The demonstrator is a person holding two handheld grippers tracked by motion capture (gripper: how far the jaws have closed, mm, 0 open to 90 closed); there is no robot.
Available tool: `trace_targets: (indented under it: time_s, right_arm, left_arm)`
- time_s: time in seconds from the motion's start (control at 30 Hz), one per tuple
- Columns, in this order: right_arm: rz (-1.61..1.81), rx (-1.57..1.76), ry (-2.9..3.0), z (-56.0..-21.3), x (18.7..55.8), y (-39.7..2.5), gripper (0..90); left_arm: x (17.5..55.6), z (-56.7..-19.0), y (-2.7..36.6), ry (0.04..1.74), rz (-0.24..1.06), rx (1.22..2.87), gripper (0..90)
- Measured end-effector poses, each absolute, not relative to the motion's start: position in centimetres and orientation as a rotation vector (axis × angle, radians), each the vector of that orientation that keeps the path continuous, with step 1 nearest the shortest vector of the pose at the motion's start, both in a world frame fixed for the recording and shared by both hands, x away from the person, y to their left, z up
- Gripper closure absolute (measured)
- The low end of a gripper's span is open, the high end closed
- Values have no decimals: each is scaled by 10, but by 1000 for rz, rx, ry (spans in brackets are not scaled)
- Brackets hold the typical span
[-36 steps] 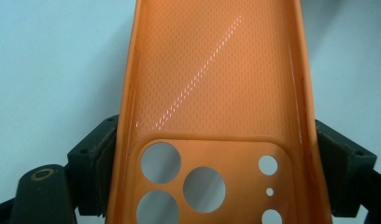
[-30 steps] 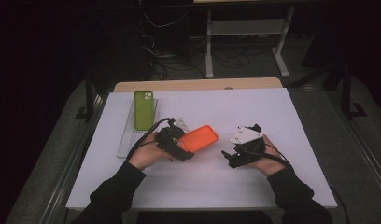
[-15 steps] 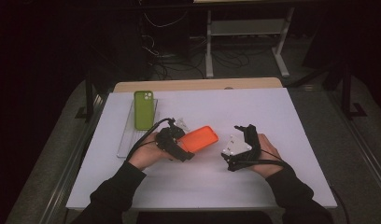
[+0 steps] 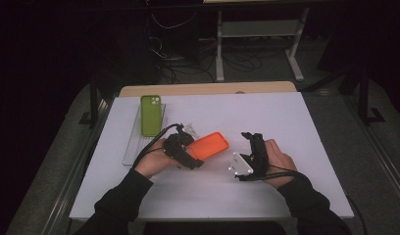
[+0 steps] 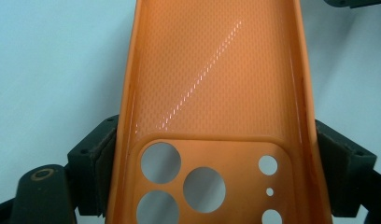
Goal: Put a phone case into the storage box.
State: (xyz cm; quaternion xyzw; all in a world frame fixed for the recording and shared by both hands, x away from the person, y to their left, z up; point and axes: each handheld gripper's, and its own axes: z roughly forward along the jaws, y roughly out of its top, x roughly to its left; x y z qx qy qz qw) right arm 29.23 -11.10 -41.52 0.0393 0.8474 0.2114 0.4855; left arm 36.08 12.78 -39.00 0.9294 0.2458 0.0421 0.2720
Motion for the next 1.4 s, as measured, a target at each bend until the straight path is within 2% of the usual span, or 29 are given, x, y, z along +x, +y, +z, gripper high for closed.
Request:
trace_targets:
  time_s: [0.93,1.13,1.3,1.4]
  right_arm:
    - [437,-122,1930,-425,286,-81,9]
    - [426,-163,1897,-425,286,-72,57]
    - [414,-183,1869,-427,286,-67,144]
    - [398,-192,1868,-427,284,-66,228]
  left_arm:
    - [359,-380,113,586,85,2541,162]
    - [359,-380,114,597,81,2534,162]
    - [359,-380,113,609,79,2515,162]
    - [359,-379,114,597,83,2523,162]
